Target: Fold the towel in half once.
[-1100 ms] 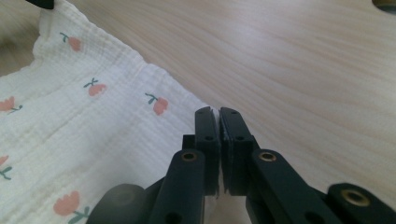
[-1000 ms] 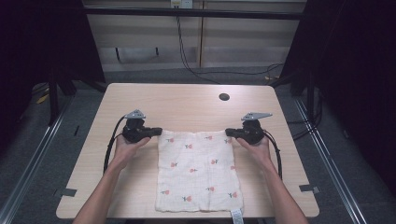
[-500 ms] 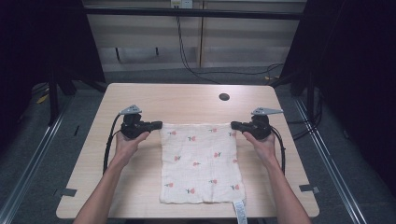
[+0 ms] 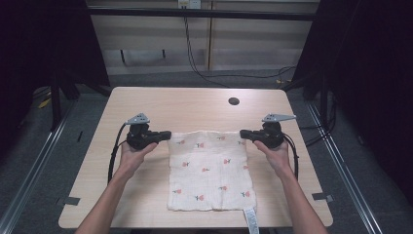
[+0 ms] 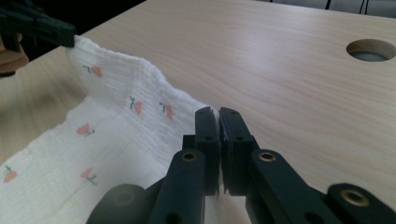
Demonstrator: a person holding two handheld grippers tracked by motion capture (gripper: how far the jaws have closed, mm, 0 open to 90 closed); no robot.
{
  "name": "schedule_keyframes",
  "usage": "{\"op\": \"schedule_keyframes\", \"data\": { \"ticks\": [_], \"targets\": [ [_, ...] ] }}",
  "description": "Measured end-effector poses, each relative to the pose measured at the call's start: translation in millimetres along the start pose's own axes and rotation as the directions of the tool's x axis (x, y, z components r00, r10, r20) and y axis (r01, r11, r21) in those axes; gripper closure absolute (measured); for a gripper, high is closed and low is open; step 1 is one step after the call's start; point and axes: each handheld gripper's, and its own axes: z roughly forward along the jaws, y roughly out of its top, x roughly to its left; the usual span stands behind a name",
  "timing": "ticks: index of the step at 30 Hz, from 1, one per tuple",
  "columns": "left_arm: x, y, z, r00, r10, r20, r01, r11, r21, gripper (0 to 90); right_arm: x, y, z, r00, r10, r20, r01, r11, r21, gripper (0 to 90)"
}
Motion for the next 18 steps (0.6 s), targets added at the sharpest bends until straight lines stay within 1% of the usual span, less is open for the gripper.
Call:
{"op": "schedule_keyframes", "data": {
  "ticks": [1,2,3,4,5,6,8,11,12,14,15,16,17,18],
  "targets": [
    [0.0,0.0,0.0,1.0,0.0,0.0,0.0,1.0,0.0,88.1,0.0,0.0,0.0,1.0,0.0,0.0,0.0,1.0,0.0,86.8],
    [-1.6,0.0,-1.4,0.9999,0.009,-0.012,-0.009,0.9999,0.007,88.2,2.9,-0.5,-2.8,0.9997,-0.021,0.01,0.021,1.0,0.02,86.7],
    [-2.2,0.1,-2.5,0.9998,0.01,-0.018,-0.009,0.9999,0.007,88.2,2.9,-0.5,-2.8,0.9997,-0.021,0.01,0.021,1.0,0.02,86.7],
    [-3.3,-0.1,-3.6,0.9997,-0.001,-0.025,0.001,1.0,-0.004,88.1,3.7,-0.8,-4.1,0.9995,-0.025,0.017,0.025,0.999,0.021,86.7],
    [-4.2,-0.4,-4.7,0.9997,-0.006,-0.023,0.006,0.9999,-0.011,88.2,4.9,-0.7,-6.5,0.9991,-0.036,0.021,0.036,0.999,0.029,86.7],
    [-5.8,-0.9,-5.8,0.9998,-0.004,-0.019,0.003,0.9999,-0.012,88.2,5.8,-0.5,-9.7,0.999,-0.039,0.022,0.039,0.999,0.025,86.7],
    [-10.3,-2.8,-8.6,0.9997,0.015,-0.022,-0.015,0.9999,0.004,88.2,8.2,-0.3,-16.1,0.9987,-0.043,0.027,0.043,0.999,0.02,86.7],
    [-15.1,-5.6,-15.5,0.9994,0.03,-0.019,-0.03,0.9996,0.003,88.1,12.4,-1.8,-25.1,0.9982,-0.055,0.025,0.054,0.998,0.023,86.7],
    [-16.8,-7.1,-18.7,0.9996,0.027,-0.007,-0.027,0.9996,-0.007,88.1,13.3,-3.7,-27.9,0.998,-0.057,0.026,0.057,0.998,0.023,86.7],
    [-18.6,-7.3,-19.2,0.9995,0.032,-0.004,-0.032,0.9995,-0.006,88.2,14.2,-4.6,-28.7,0.998,-0.056,0.028,0.056,0.998,0.024,86.7],
    [-22.5,-6.7,-20.2,0.9992,0.04,0.002,-0.04,0.9992,-0.005,88.2,16.4,-6.4,-30.2,0.9981,-0.057,0.022,0.056,0.998,0.023,86.7],
    [-22.5,-6.7,-20.2,0.9992,0.04,0.002,-0.04,0.9992,-0.005,88.2,17.9,-7.3,-31.4,0.9978,-0.064,0.019,0.063,0.998,0.025,86.7],
    [-25.7,-5.9,-21.2,0.999,0.042,0.016,-0.042,0.999,-0.012,88.2,17.9,-7.3,-31.4,0.9978,-0.064,0.019,0.063,0.998,0.025,86.7],
    [-29.0,-4.6,-24.5,0.9975,0.049,0.05,-0.048,0.9985,-0.027,88.1,22.2,-8.7,-35.8,0.9966,-0.081,0.014,0.081,0.996,0.028,86.6]
  ]
}}
